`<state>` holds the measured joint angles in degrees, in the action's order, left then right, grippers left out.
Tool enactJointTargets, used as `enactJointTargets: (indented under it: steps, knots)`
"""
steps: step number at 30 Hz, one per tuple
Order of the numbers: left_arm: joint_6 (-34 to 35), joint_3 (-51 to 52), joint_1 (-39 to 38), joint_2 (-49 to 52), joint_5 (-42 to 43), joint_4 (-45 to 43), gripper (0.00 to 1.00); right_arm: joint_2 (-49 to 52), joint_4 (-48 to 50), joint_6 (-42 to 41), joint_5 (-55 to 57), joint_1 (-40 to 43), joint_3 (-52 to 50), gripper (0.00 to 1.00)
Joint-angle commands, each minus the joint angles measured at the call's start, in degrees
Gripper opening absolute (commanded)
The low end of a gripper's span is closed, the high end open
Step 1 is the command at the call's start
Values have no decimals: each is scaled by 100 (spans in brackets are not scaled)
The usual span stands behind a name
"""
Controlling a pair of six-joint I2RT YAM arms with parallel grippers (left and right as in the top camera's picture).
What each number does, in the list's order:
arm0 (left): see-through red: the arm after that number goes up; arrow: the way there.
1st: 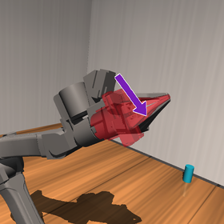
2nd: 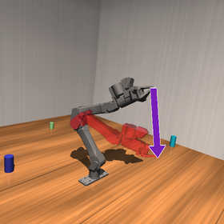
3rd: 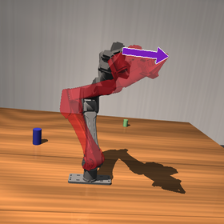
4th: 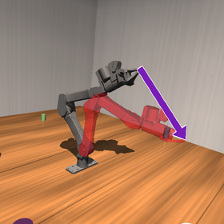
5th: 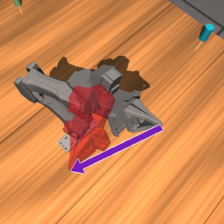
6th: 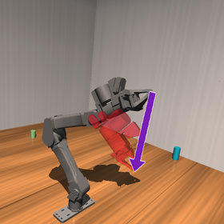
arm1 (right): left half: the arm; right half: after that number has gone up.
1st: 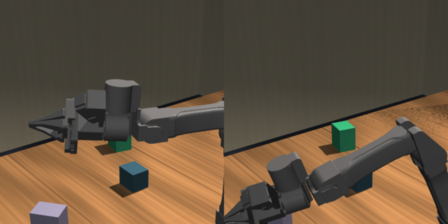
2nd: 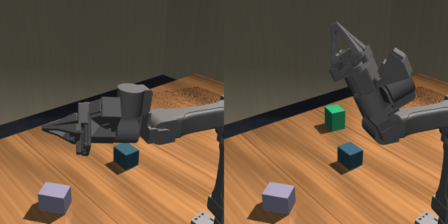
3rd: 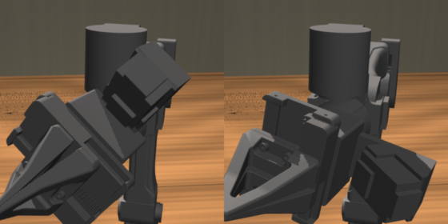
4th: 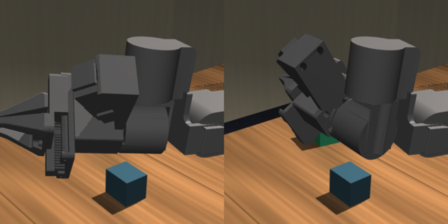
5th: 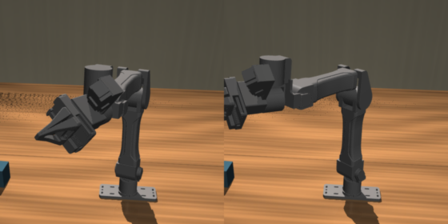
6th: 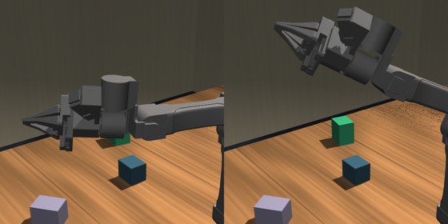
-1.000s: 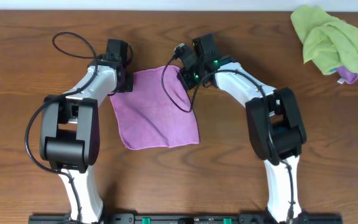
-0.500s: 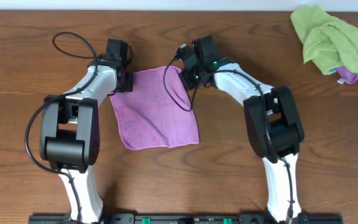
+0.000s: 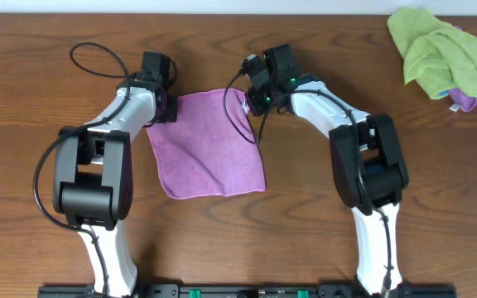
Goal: Fold the cloth
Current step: 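Lift both top corners of the purple cloth with both grippers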
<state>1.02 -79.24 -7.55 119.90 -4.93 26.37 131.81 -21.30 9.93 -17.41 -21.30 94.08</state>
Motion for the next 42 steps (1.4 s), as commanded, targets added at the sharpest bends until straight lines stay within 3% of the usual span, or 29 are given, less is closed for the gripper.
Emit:
enactJointTargets:
  steps: [1, 8, 21, 30, 42]
  knots:
    - [-63, 295, -74, 507, 345, 229, 6, 153, -157, 83, -247, -57, 133, 1]
    - [-63, 295, -74, 507, 343, 229, 6, 374, -332, 127, 61, -140, 133, 1]
    - [-66, 286, -87, 507, 354, 236, 6, 671, -378, 155, 1742, 28, 140, 1]
    - [-107, -166, -330, 507, 354, 433, 6, 671, -378, 190, 1714, 522, 151, 1]
    - [-177, -737, -525, 507, 496, 343, 6, 671, -203, 260, 1541, 549, 444, 1]
